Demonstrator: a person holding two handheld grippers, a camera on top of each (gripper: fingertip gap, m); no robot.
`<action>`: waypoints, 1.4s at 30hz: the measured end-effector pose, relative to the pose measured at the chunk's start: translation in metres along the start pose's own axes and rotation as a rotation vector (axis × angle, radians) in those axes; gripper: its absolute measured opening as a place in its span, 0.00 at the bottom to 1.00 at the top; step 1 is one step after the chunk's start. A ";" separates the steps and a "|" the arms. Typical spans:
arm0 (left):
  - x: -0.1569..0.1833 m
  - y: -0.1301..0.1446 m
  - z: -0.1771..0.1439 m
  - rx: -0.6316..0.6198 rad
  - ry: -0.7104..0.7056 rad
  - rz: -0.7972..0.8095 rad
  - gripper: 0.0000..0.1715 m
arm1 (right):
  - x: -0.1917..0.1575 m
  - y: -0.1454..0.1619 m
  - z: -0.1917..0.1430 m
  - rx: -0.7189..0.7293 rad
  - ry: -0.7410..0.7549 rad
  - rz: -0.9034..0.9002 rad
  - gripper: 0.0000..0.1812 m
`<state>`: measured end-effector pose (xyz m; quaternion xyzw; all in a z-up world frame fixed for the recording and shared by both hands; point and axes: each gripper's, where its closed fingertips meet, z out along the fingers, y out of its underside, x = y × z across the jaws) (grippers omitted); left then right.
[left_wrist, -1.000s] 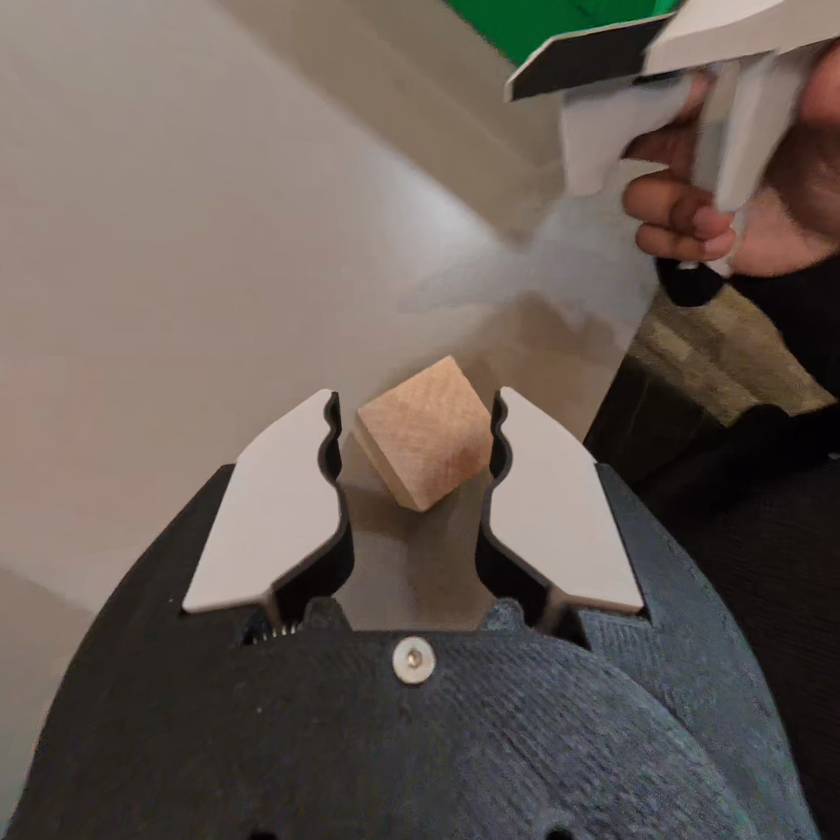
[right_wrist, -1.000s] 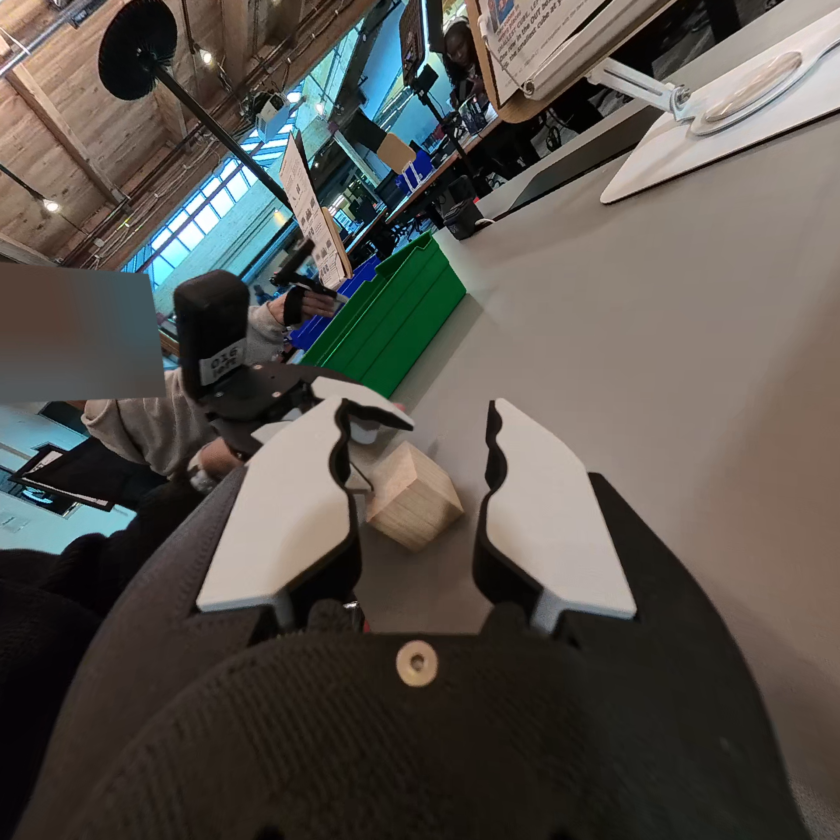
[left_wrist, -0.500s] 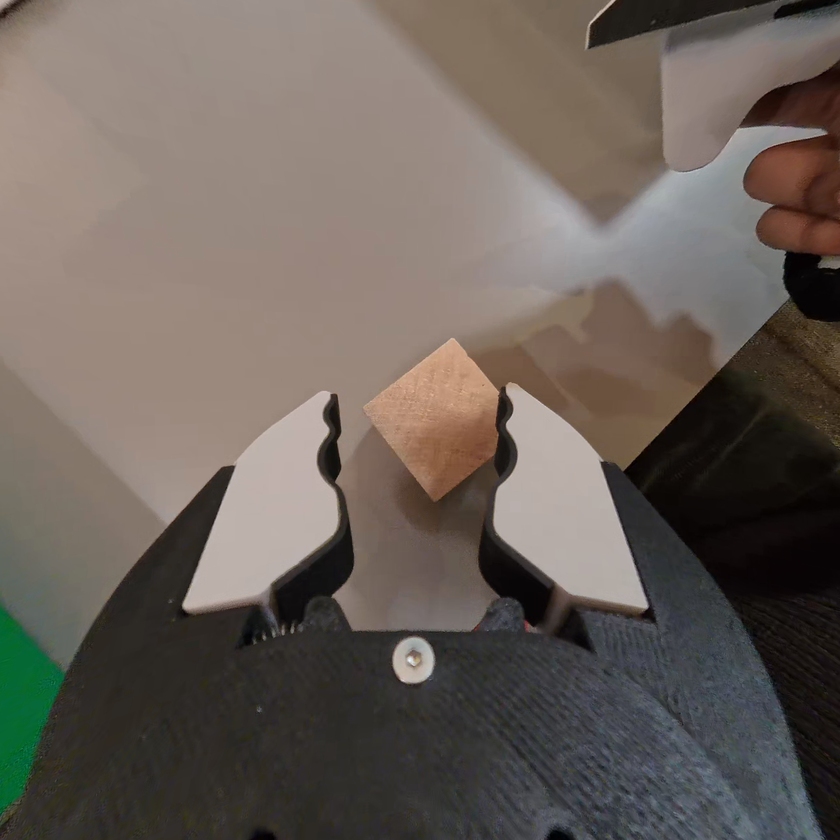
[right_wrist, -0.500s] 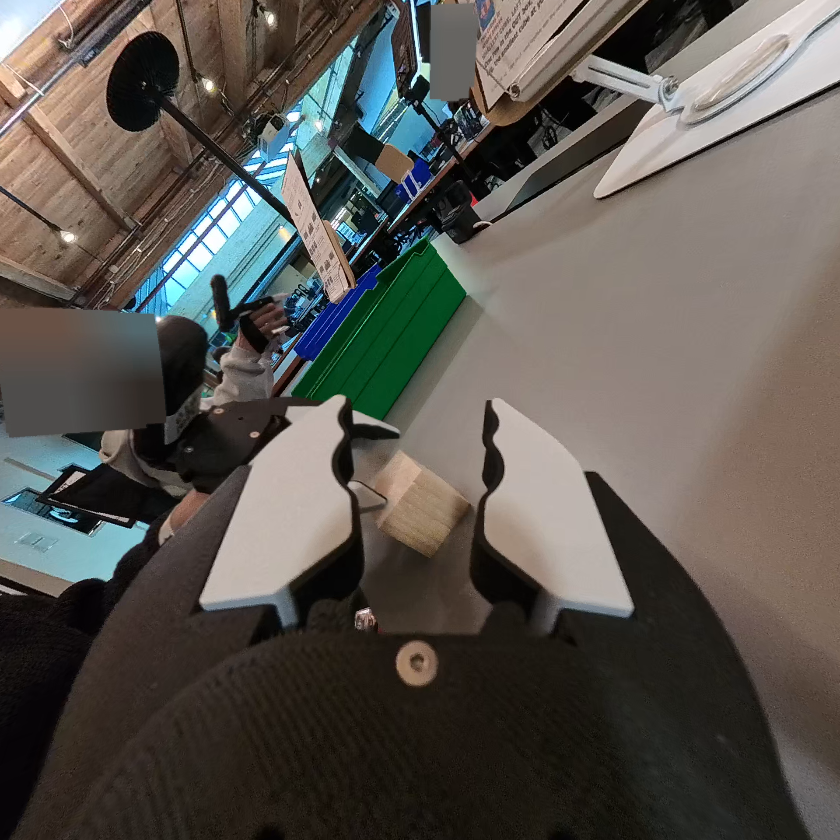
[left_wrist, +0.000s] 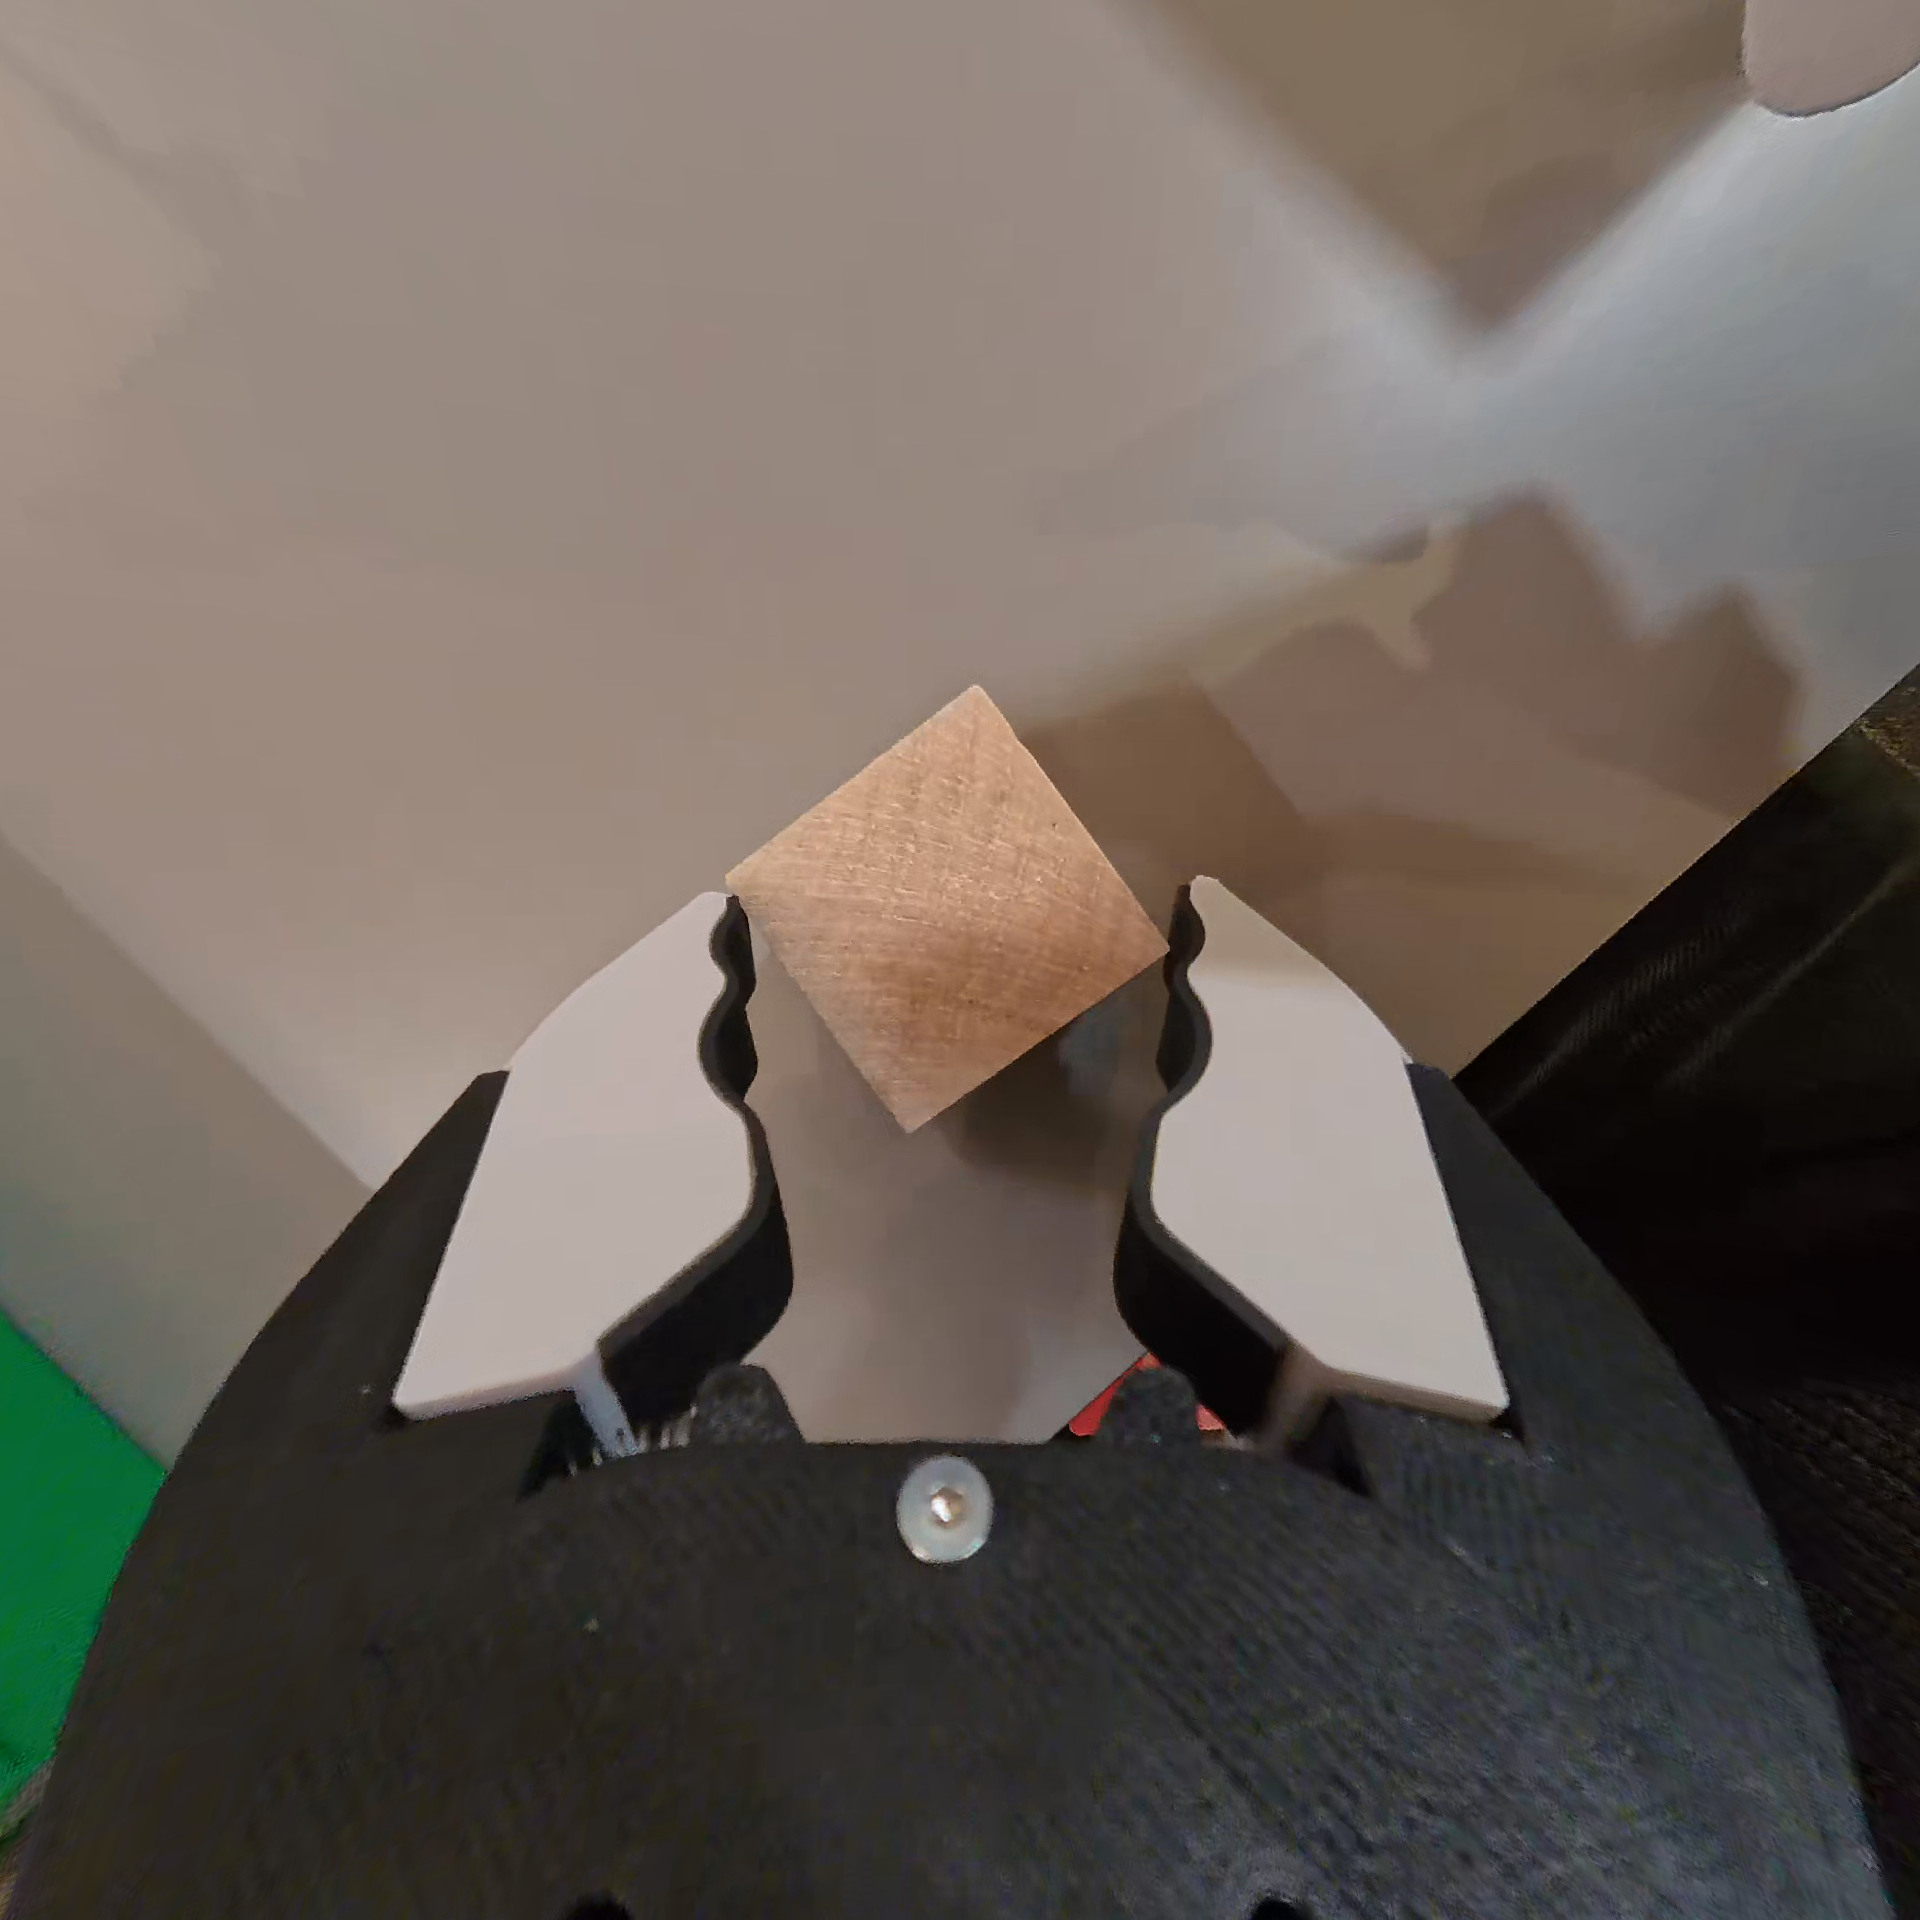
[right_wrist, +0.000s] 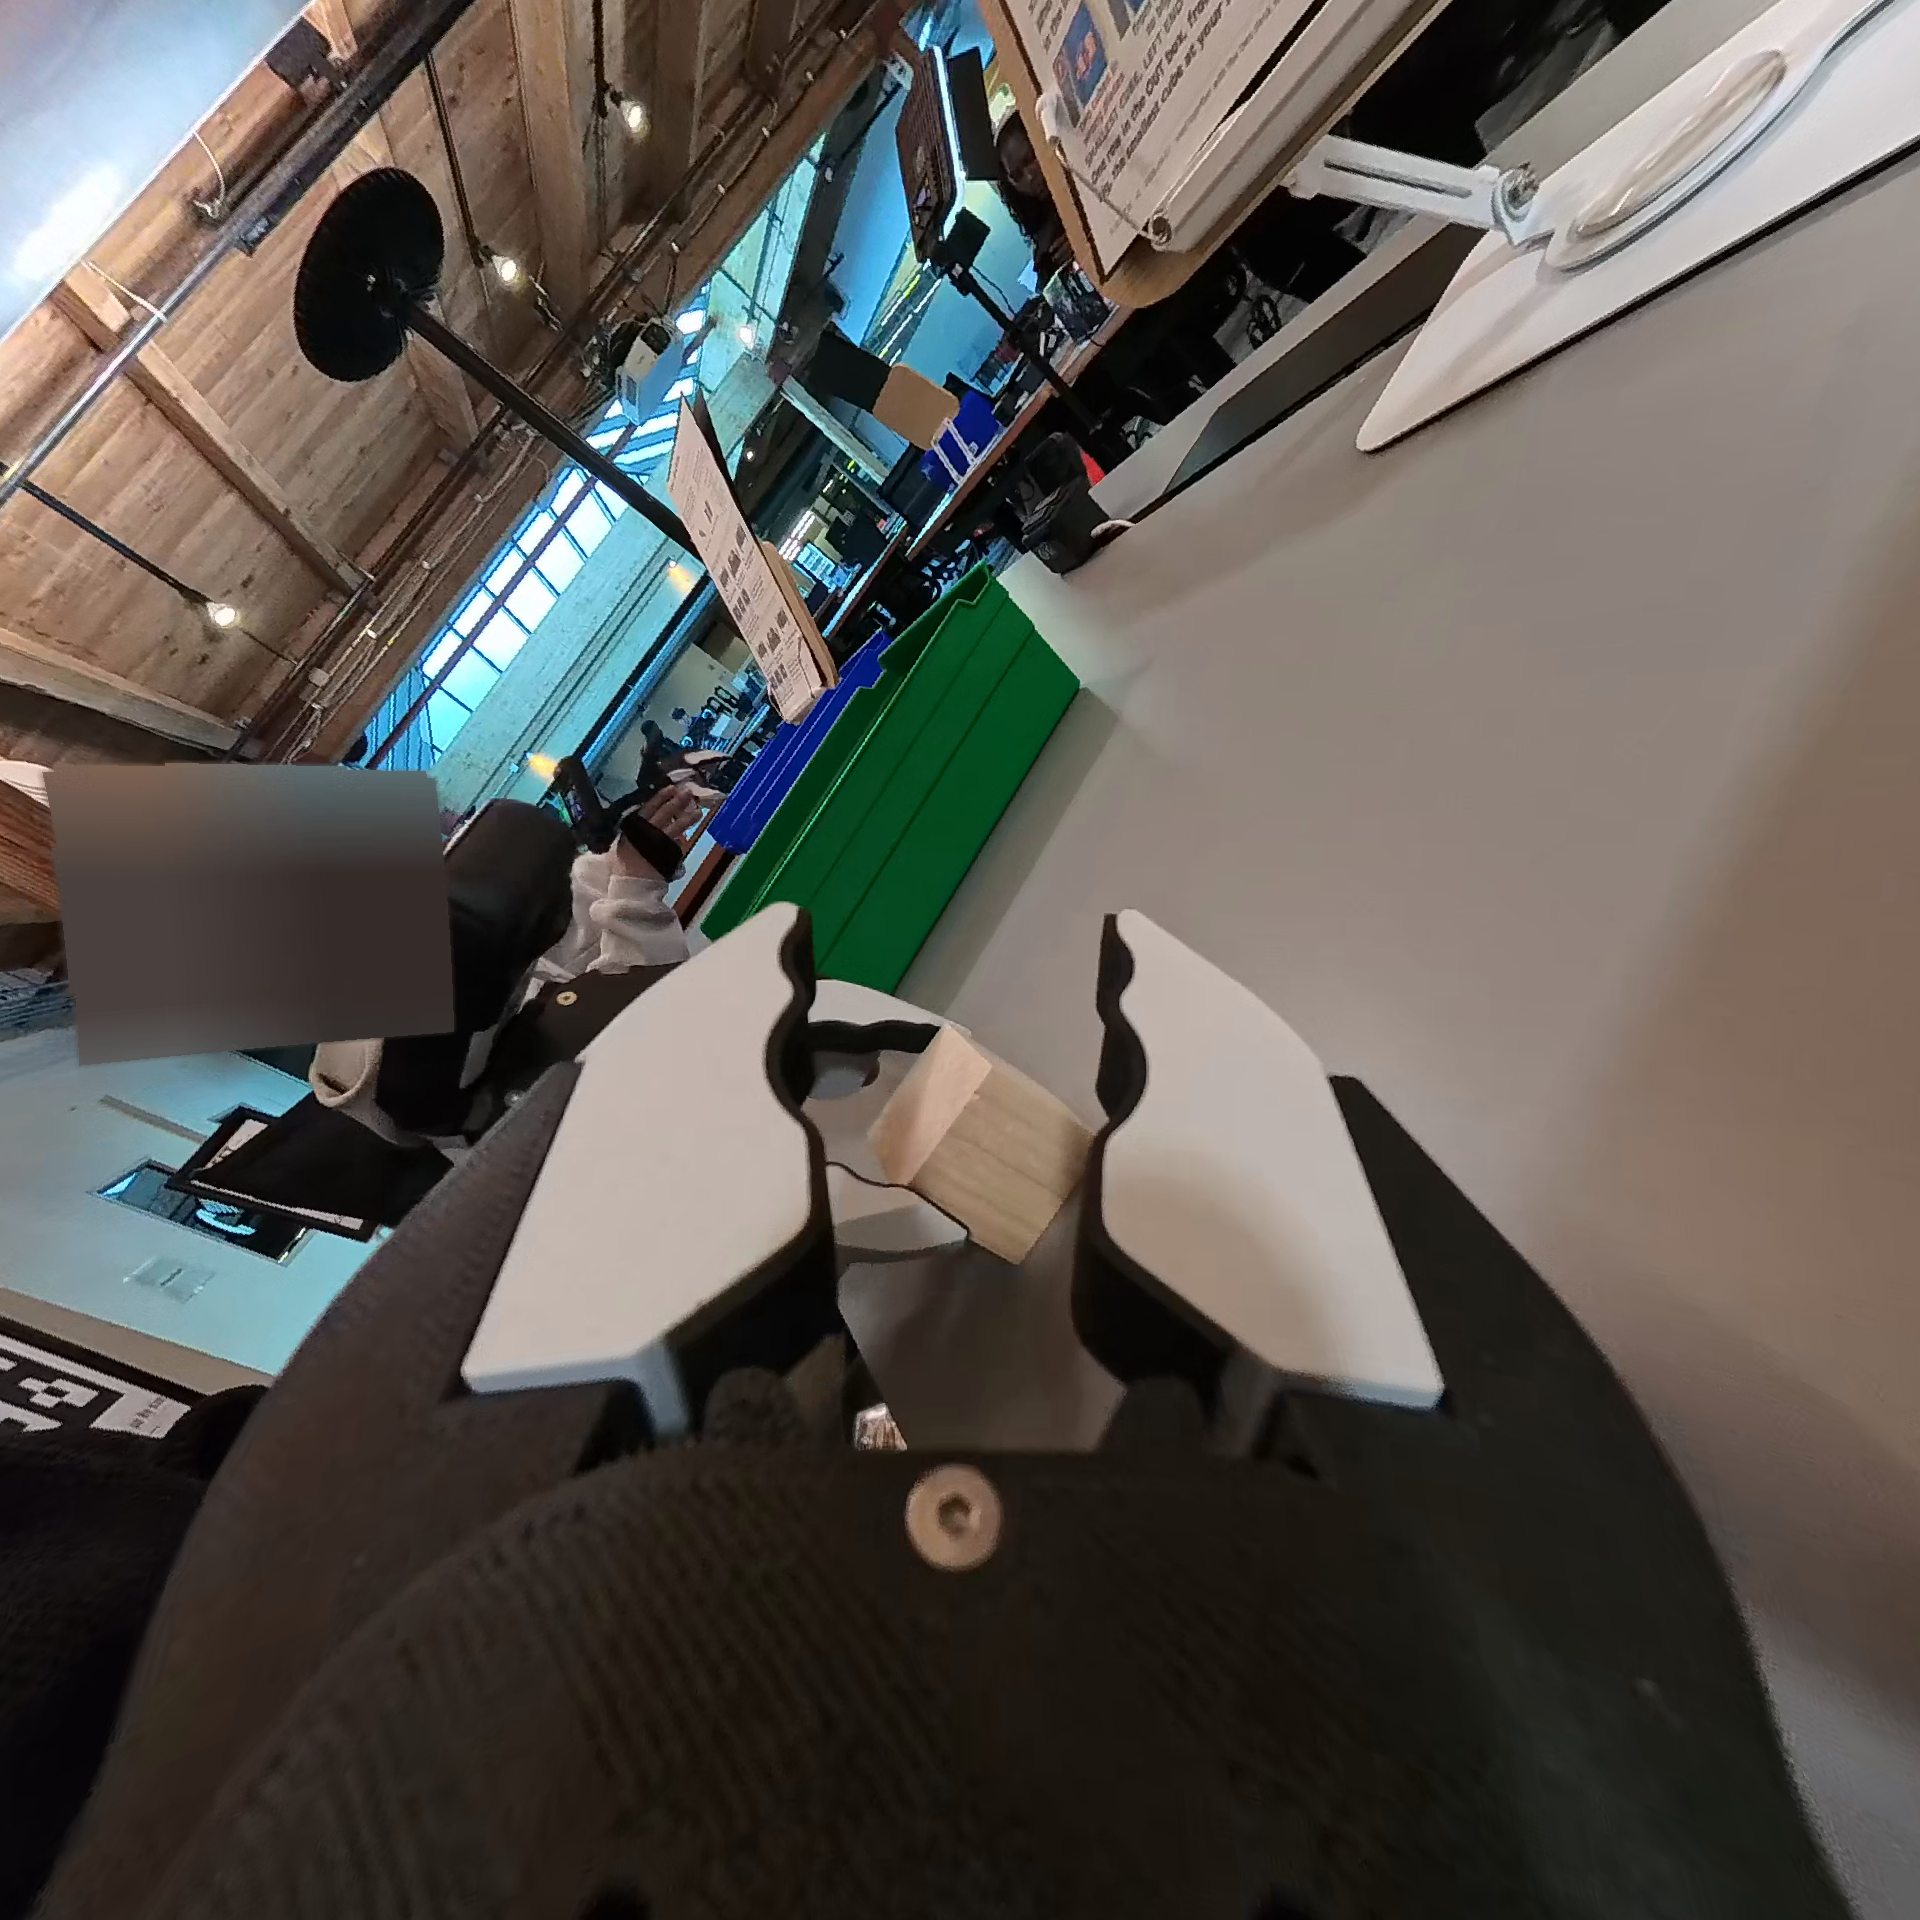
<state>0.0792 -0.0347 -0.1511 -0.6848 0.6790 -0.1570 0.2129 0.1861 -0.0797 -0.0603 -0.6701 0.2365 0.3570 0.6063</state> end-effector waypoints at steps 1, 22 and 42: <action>-0.001 0.000 0.000 0.005 0.008 -0.002 0.46 | 0.000 0.000 0.000 0.002 0.001 0.001 0.29; 0.001 -0.025 -0.036 0.114 0.293 -0.052 0.43 | 0.004 0.001 0.001 -0.003 0.012 0.011 0.29; -0.022 0.001 0.011 -0.069 -0.067 0.016 0.36 | 0.000 0.000 -0.001 -0.001 -0.010 0.030 0.29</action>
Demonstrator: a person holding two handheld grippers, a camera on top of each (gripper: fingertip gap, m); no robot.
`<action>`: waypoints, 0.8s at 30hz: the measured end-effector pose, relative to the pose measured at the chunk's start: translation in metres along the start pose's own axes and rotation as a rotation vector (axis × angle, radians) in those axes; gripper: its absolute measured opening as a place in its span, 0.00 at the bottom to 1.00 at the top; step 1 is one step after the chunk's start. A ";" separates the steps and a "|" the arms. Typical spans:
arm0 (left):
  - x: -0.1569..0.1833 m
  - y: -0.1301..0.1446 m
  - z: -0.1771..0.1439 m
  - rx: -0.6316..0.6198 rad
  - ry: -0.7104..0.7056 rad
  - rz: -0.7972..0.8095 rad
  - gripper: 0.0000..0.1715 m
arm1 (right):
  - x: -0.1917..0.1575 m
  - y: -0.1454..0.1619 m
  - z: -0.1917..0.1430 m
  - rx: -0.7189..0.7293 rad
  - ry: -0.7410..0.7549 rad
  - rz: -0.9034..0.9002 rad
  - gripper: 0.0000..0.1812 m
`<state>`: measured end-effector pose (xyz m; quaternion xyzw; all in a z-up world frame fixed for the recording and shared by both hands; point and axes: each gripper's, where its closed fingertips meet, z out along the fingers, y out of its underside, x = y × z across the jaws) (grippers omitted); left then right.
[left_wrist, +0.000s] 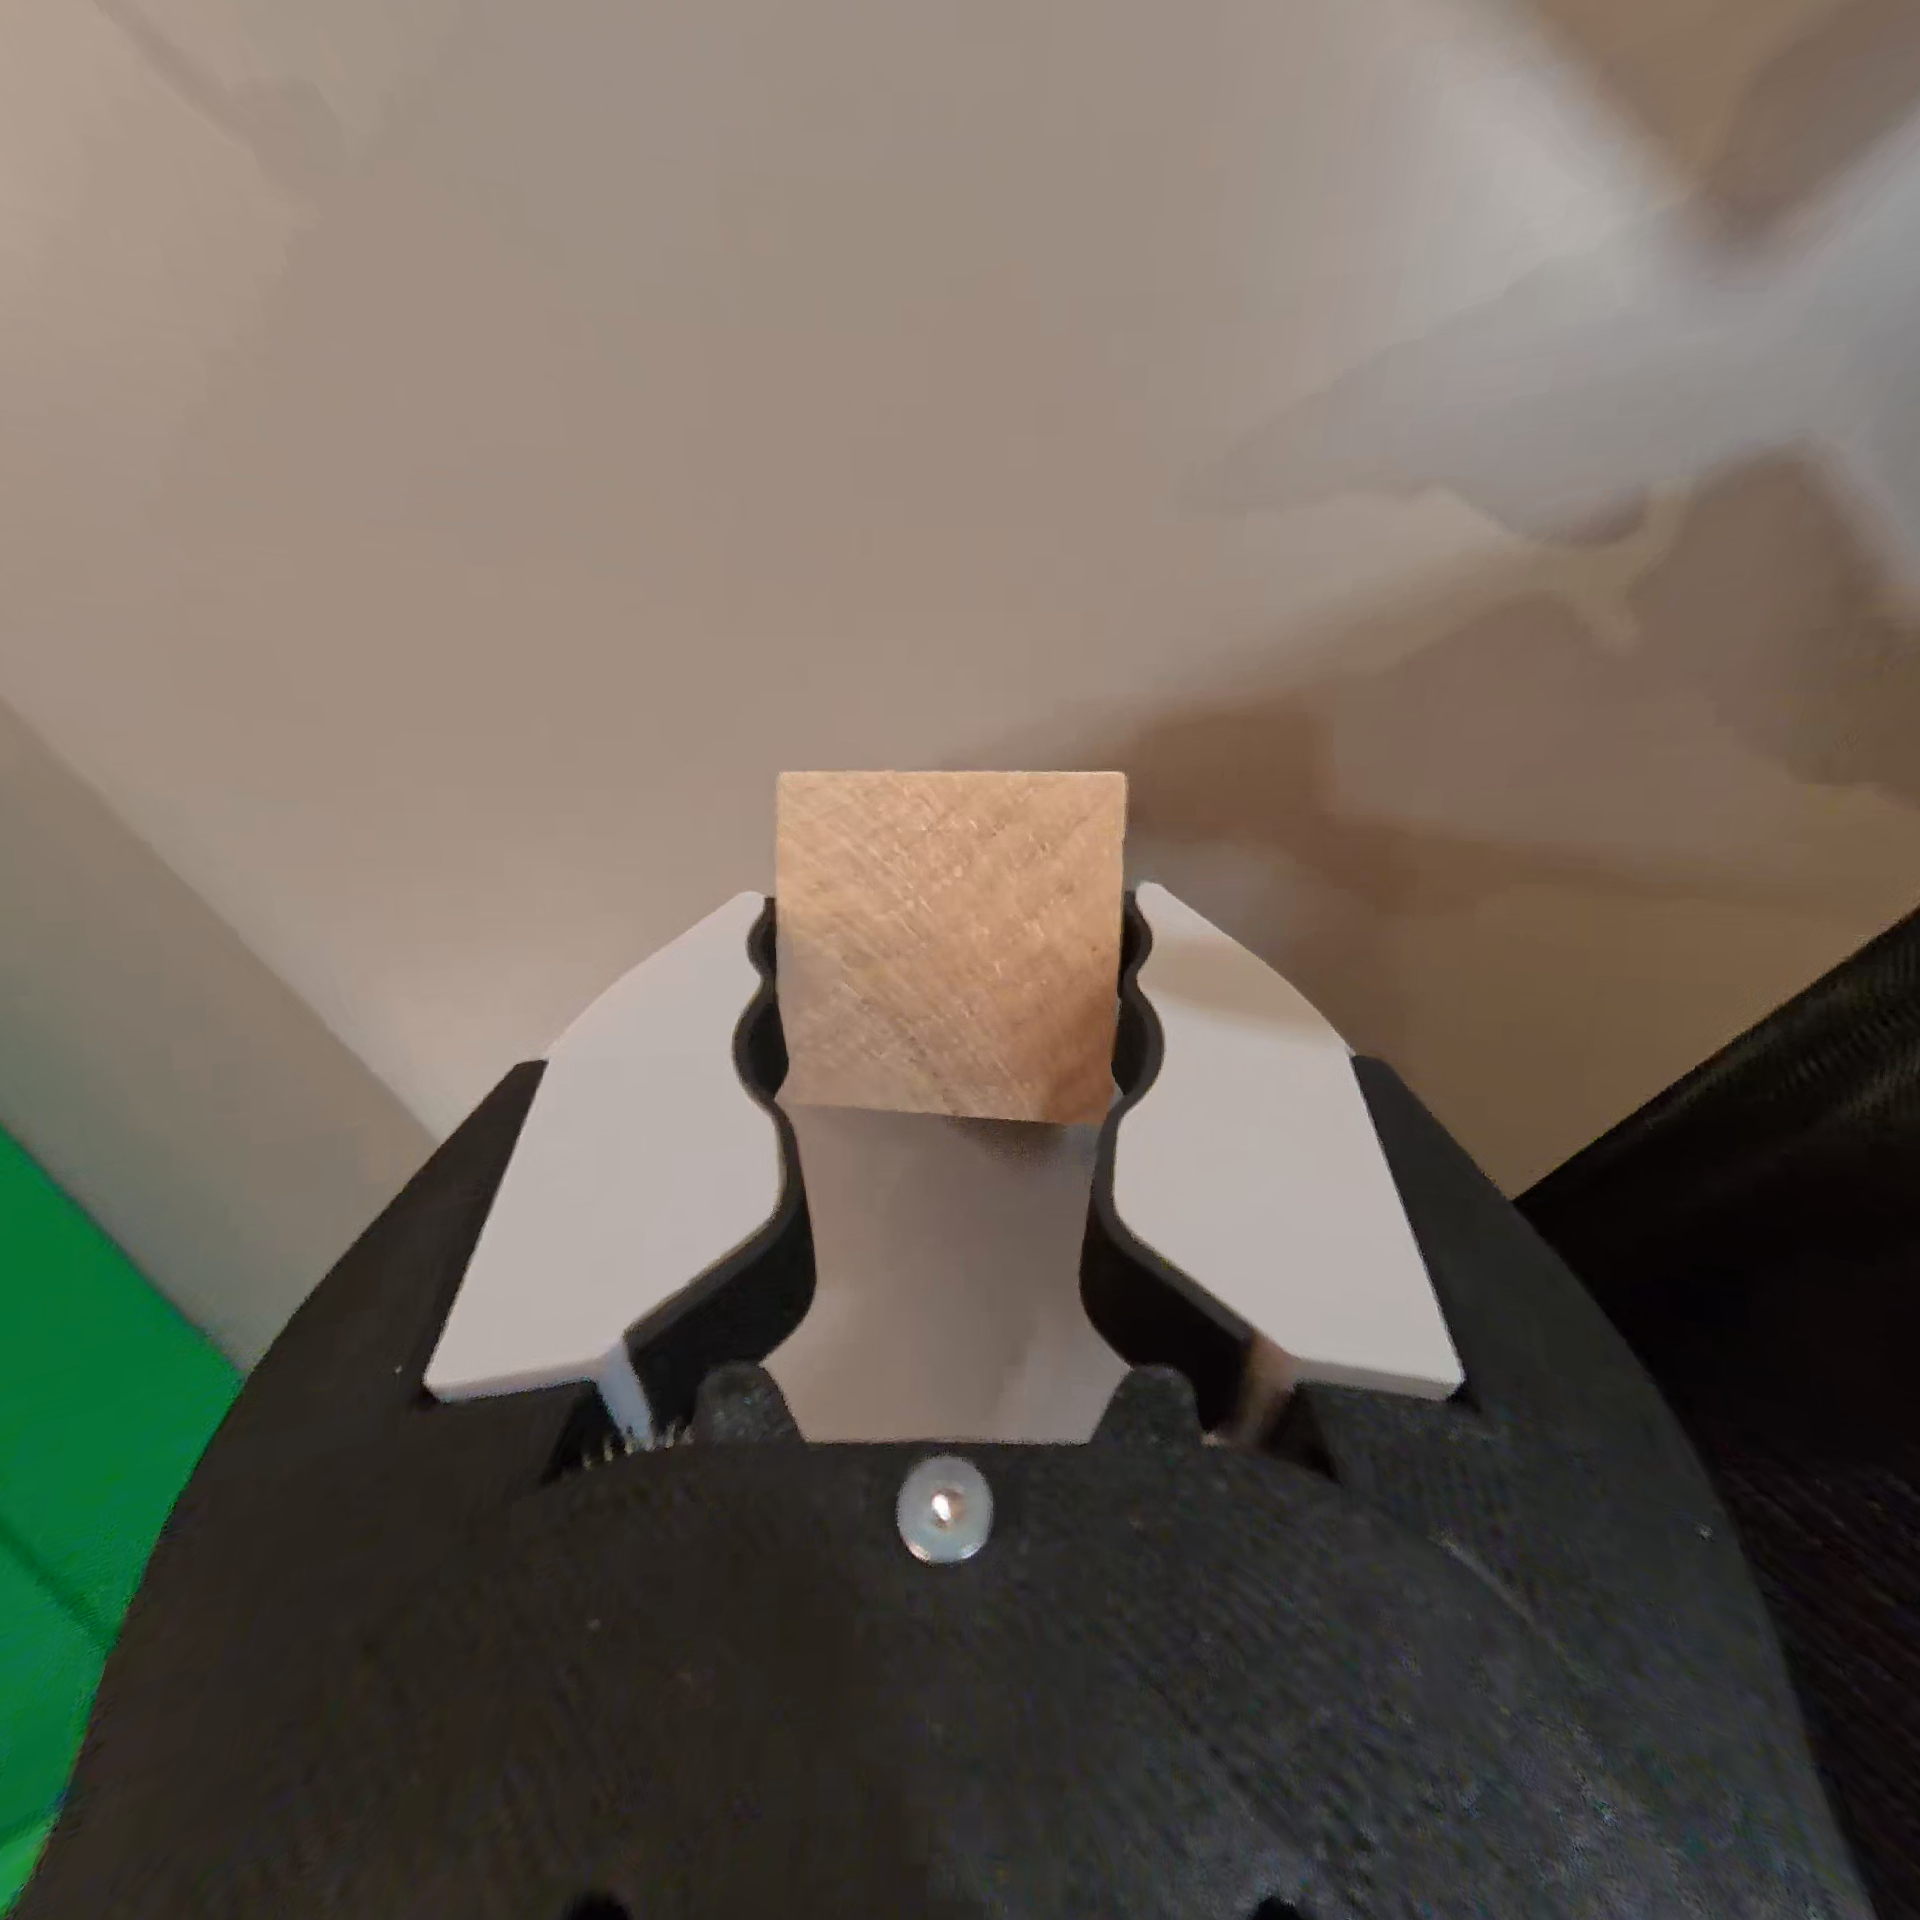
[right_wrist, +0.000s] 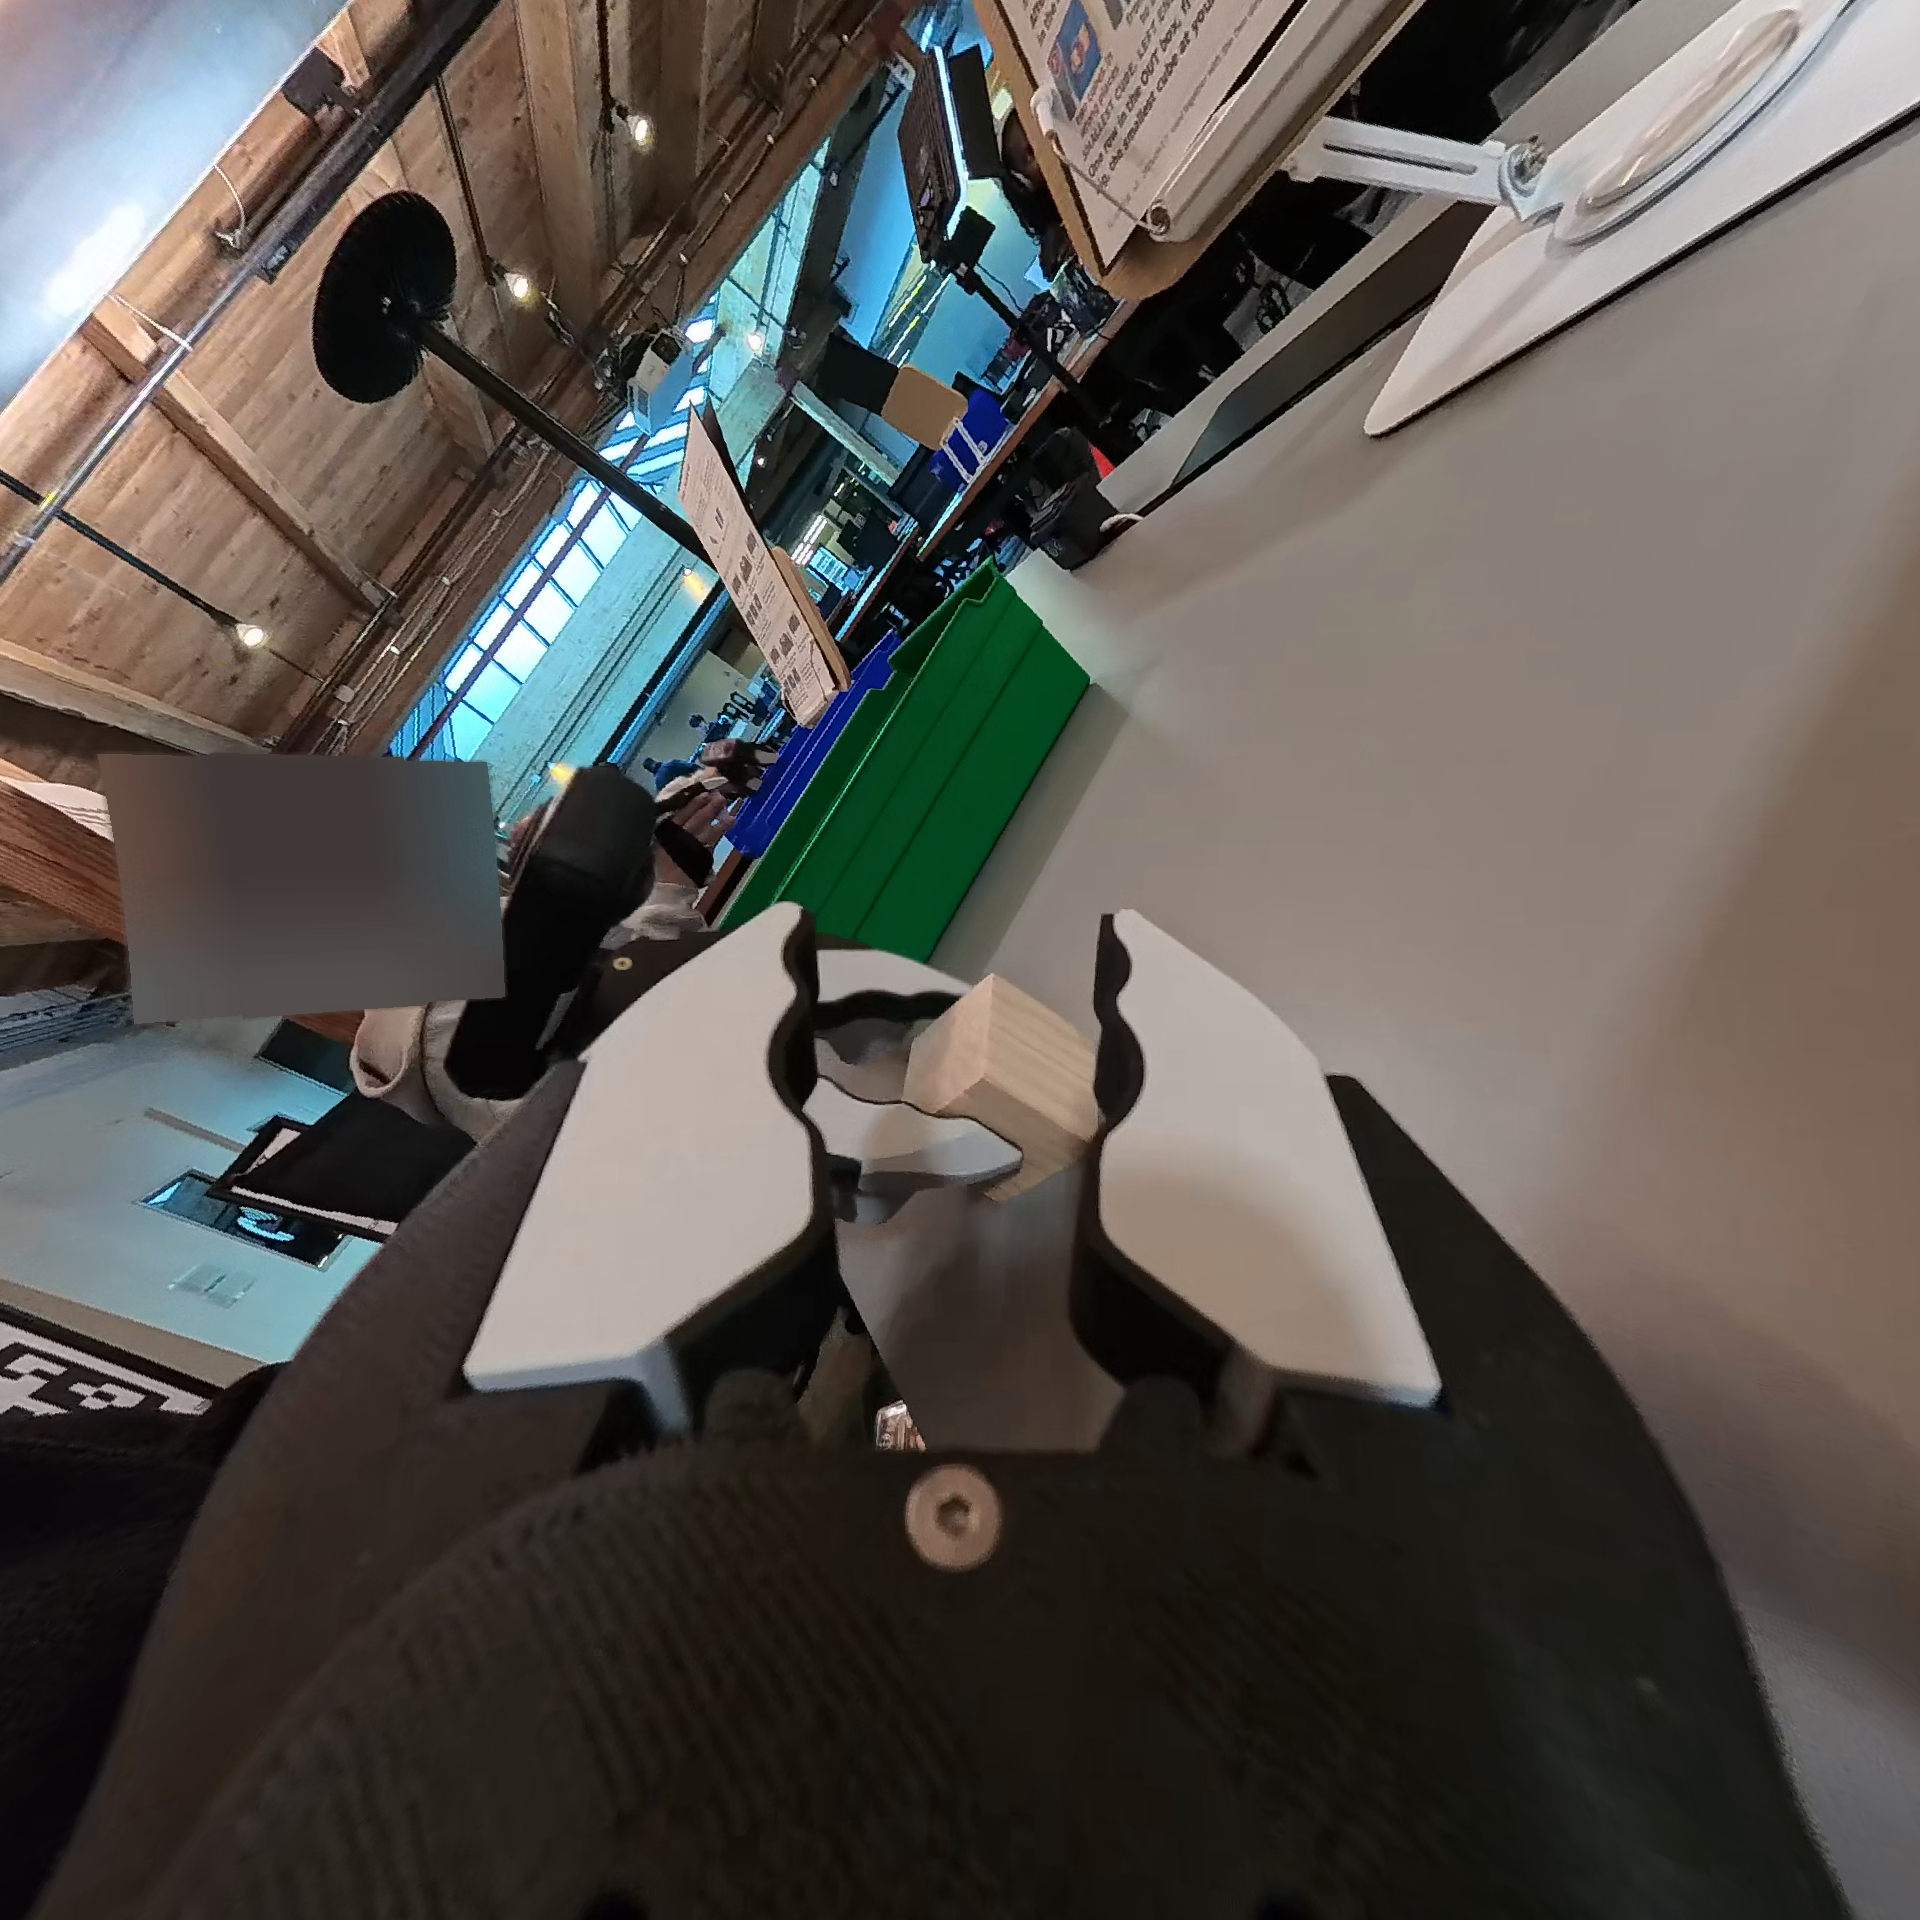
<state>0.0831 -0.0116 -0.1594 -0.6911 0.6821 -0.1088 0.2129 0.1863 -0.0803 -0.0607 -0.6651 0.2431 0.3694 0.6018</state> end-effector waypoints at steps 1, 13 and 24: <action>0.000 -0.003 0.001 0.029 0.011 -0.006 0.36 | 0.000 0.000 0.000 -0.001 0.003 -0.002 0.29; -0.026 -0.068 -0.059 0.626 0.486 -0.343 0.36 | 0.000 0.001 0.002 -0.011 0.006 -0.040 0.29; 0.007 -0.074 -0.124 1.038 1.155 -0.452 0.36 | -0.076 0.039 0.021 -0.116 -0.264 -0.402 0.31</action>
